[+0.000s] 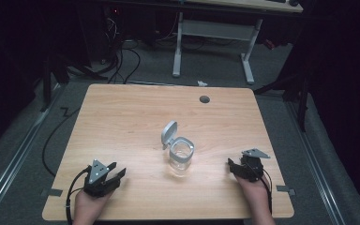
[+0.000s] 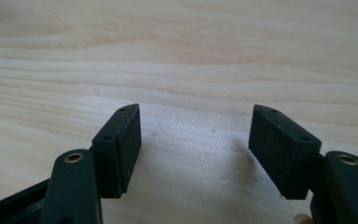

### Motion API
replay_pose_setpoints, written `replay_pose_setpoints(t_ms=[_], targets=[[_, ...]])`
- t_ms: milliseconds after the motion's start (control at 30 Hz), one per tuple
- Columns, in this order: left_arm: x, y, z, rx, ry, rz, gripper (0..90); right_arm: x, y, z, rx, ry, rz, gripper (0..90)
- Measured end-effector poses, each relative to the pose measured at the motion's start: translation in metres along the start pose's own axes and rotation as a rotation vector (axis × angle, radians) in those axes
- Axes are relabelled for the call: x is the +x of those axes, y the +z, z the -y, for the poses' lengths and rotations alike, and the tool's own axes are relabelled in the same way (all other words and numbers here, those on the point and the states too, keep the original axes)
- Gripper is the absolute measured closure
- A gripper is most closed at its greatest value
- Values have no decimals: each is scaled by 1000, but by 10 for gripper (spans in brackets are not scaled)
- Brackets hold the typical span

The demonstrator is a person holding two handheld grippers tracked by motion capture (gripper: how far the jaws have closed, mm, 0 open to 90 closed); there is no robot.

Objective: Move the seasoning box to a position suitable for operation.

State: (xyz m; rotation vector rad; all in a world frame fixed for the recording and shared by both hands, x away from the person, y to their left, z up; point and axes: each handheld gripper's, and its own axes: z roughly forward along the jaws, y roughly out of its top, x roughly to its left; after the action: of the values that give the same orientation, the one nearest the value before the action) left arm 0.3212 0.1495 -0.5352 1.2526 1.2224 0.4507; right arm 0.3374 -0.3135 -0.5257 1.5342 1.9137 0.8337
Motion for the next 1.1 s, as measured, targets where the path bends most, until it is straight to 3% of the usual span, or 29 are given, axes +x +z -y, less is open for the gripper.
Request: replay_pose_setpoints(t_ms=[100, 233, 500, 700, 767, 1100], targets=[[-2, 2, -2, -11, -17, 7, 540, 3, -12, 8, -68, -6, -22, 385], [-6, 4, -3, -13, -10, 17, 541, 5, -19, 10, -102, -33, -2, 392], [-8, 2, -5, -12, -9, 22, 548, 10, -25, 8, -171, -61, -36, 421], [-5, -2, -9, -19, -11, 30, 536, 30, -18, -3, -144, -75, -119, 503], [-3, -3, -11, -25, -17, 35, 530, 35, -14, -7, -128, -60, -154, 514], [-4, -1, -8, 5, -21, 48, 511, 59, 4, -27, -96, -84, -219, 662]])
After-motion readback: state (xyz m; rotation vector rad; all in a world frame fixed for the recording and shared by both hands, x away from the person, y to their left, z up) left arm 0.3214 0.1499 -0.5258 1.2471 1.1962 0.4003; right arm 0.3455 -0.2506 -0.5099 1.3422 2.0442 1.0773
